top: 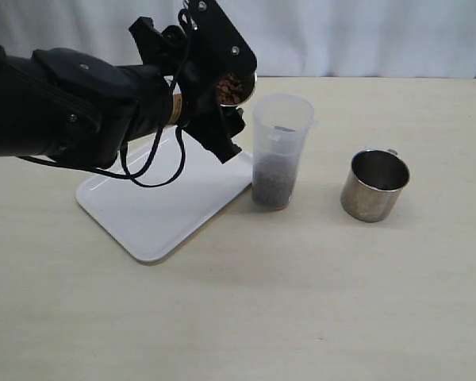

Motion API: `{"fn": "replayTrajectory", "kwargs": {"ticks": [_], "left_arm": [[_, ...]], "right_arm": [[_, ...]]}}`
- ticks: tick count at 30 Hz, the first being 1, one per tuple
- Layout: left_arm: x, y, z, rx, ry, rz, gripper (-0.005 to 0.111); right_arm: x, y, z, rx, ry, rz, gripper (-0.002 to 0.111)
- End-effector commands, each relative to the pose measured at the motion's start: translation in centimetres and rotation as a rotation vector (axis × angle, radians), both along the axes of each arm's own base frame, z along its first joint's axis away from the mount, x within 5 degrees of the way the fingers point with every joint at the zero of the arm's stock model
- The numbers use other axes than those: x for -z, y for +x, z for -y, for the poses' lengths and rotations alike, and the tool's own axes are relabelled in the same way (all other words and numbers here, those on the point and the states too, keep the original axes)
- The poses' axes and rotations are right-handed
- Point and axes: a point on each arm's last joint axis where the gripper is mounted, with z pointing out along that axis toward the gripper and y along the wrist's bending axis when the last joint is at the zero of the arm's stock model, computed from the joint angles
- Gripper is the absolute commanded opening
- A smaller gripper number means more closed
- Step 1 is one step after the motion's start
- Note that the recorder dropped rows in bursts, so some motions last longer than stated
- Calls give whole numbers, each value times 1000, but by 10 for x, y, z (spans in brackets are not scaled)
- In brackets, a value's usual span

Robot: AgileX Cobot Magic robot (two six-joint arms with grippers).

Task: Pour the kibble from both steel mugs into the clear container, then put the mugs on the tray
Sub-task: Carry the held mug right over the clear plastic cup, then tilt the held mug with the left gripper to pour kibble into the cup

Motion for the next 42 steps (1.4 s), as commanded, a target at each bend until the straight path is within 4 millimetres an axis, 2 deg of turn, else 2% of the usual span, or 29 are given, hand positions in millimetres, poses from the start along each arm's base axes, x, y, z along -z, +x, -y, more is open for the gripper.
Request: {"fn": "replayTrajectory", "kwargs": {"ticks": [1,5,10,15,24,35,39,42], "left_arm": [[-4,8,12,-18,28,30,0],[-1,17,18,-76,159,33,0],[-9,21,29,-59,209,24,0],[-12,25,30,-82,287,46,0],[-12,27,41,-30,338,83,0],[-13,29,45,26,387,149,0],[-16,36,50,4,384,166,0],[-6,41,53,18,467,165,0]], "right_arm": [[1,0,0,-4,-5,-2,5],[1,0,0,-4,-5,-2,5],[1,0,0,-4,-5,-2,5],[1,0,0,-4,-5,-2,5],[1,0,0,-4,-5,-2,5],[1,0,0,-4,-5,-2,5],[1,0,0,-4,-5,-2,5],[1,0,0,-4,-5,-2,5]]}}
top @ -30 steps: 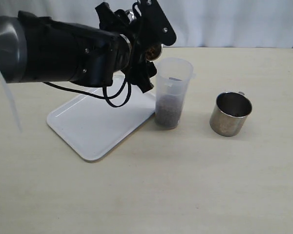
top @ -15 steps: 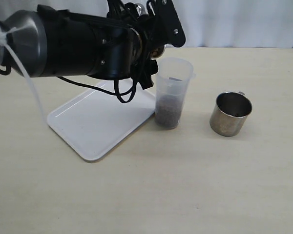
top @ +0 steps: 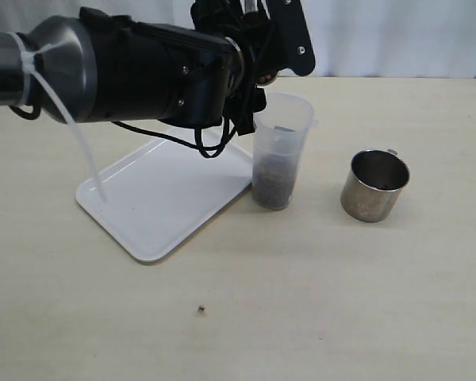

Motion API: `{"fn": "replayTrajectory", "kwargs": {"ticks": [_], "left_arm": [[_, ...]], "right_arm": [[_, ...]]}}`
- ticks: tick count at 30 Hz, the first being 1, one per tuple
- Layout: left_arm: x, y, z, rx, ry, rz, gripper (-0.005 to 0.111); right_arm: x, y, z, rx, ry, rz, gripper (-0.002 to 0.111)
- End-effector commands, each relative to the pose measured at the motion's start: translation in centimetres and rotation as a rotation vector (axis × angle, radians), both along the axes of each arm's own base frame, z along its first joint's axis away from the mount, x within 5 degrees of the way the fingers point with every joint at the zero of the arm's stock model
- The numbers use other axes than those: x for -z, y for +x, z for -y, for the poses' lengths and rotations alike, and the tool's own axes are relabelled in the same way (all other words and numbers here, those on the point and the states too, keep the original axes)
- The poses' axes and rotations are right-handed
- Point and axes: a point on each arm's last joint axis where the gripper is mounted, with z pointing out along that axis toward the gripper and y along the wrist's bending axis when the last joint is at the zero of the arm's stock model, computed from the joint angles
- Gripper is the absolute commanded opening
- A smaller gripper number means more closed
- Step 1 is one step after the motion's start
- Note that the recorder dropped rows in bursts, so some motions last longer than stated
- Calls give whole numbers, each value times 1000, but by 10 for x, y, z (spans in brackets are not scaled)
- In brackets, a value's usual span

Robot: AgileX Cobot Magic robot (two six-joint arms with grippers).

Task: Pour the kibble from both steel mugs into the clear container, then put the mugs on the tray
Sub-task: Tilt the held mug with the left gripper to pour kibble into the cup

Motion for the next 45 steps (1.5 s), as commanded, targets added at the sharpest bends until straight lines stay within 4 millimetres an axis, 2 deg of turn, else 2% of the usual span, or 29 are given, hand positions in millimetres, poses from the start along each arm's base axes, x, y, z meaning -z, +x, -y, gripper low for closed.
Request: {"fn": "replayTrajectory", "kwargs": {"ticks": [1,31,37,45], "left_arm": [[6,4,3,7,78,19,0],[-3,7,12,156,194,162,0],[10,12,16,180,277,196,0],[10,12,17,181,284,206,0]], "right_arm": [[1,0,0,-4,-5,-2,5],[1,0,0,-4,-5,-2,5],[1,0,0,-4,-5,-2,5],[1,0,0,-4,-5,-2,5]]}}
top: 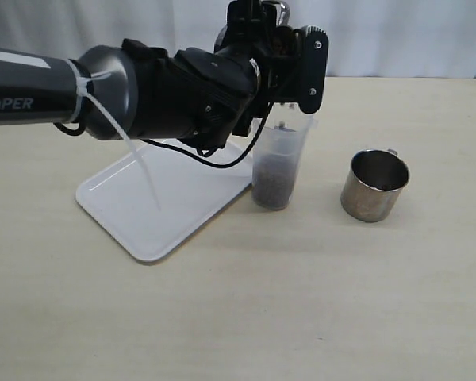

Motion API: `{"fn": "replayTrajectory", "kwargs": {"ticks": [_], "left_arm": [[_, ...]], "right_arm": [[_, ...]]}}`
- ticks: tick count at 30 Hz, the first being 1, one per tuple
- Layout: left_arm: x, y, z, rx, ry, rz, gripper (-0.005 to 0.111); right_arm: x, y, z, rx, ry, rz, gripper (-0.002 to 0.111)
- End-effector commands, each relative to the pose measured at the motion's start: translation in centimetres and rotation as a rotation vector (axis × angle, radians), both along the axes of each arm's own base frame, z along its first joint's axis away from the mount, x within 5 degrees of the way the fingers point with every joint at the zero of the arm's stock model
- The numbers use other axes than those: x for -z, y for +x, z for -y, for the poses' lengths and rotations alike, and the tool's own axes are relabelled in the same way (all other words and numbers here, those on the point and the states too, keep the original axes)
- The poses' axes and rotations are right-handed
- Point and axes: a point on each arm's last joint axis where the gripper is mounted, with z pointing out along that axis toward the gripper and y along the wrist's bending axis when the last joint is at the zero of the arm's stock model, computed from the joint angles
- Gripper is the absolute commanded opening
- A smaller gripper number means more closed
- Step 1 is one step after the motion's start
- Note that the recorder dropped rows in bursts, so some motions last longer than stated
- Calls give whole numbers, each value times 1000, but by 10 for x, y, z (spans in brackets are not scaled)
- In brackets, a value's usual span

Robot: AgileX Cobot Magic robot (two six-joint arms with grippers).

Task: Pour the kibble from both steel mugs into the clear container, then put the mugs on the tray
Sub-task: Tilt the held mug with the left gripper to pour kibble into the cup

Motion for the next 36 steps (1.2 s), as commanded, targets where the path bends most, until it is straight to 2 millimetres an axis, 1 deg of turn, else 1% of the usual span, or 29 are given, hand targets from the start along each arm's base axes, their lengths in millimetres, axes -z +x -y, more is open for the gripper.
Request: {"fn": "replayTrajectory", "kwargs": {"ticks": [1,15,19,23,36], "left_arm": [[-11,0,0,-6,7,55,0],[-12,-3,2,-33,34,86,0],[-12,-3,1,-34,81,103,0],[-13,-3,0,-41,86,108,0],[-11,-4,2,8,151,110,0]], "right_arm": [[1,0,0,-4,-5,-2,5],[1,0,0,-4,-5,-2,5],[1,0,0,-4,-5,-2,5],[1,0,0,-4,-5,-2,5],[1,0,0,-4,-5,-2,5]]}}
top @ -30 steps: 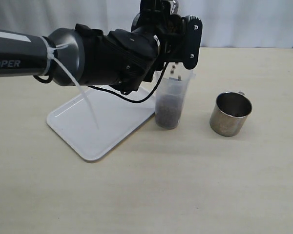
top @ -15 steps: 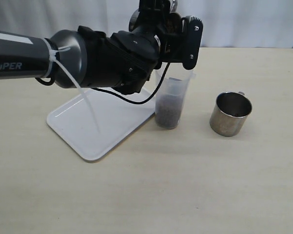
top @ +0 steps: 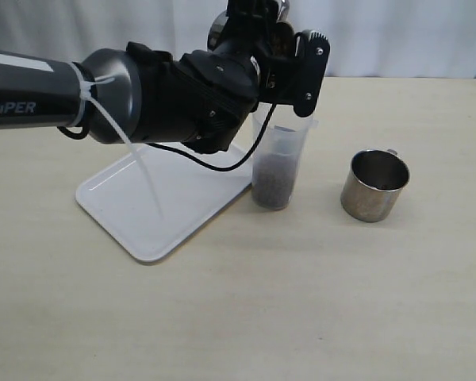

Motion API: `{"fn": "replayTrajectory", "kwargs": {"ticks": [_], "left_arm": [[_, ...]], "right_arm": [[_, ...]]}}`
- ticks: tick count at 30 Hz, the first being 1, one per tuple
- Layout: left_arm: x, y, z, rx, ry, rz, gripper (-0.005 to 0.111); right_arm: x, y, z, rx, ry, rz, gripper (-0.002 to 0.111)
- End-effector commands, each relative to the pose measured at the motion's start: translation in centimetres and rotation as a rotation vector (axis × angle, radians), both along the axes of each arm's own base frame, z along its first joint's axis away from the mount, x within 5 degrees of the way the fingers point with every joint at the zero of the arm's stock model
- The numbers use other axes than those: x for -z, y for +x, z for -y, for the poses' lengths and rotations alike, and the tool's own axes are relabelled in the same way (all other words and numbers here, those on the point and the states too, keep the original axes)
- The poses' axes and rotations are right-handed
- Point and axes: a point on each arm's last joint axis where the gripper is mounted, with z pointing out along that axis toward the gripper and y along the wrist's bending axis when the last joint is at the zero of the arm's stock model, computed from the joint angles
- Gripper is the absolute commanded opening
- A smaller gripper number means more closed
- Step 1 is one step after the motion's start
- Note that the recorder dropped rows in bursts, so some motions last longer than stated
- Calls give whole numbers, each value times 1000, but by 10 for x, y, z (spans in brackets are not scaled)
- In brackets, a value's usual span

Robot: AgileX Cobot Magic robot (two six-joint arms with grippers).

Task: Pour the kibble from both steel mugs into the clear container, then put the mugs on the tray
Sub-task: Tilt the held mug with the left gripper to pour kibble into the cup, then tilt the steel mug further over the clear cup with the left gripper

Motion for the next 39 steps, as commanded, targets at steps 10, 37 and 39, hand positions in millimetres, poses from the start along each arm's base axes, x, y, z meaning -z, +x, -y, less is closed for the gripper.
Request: {"fn": "replayTrajectory", "kwargs": {"ticks": [10,37,39], "left_arm": [[-6,-3,7,83,92,28,0],[-5,-3,8,111,165,41,0],[-6,-3,7,107,166,43,0]], "right_arm": [[1,0,0,-4,-5,-2,5],[1,0,0,-4,-5,-2,5],[1,0,0,-4,-5,-2,5]]}}
